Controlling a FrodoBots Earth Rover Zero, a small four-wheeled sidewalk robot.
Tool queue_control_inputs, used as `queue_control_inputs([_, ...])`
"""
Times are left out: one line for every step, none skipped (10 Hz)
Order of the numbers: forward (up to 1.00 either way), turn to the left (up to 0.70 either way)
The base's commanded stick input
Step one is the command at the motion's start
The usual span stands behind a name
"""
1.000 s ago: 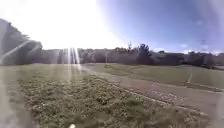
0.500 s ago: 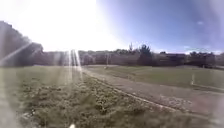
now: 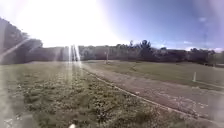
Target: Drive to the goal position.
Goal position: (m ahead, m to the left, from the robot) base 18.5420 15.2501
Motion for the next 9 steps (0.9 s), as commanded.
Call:
queue_control_inputs([0.5, 0.0])
queue_control_inputs([0.5, 0.0])
queue_control_inputs([0.5, 0.0])
queue_control_inputs([0.5, 0.0])
queue_control_inputs([0.5, 0.0])
queue_control_inputs([0.5, 0.0])
queue_control_inputs([0.5, 0.0])
queue_control_inputs([0.5, 0.0])
queue_control_inputs([0.5, 0.0])
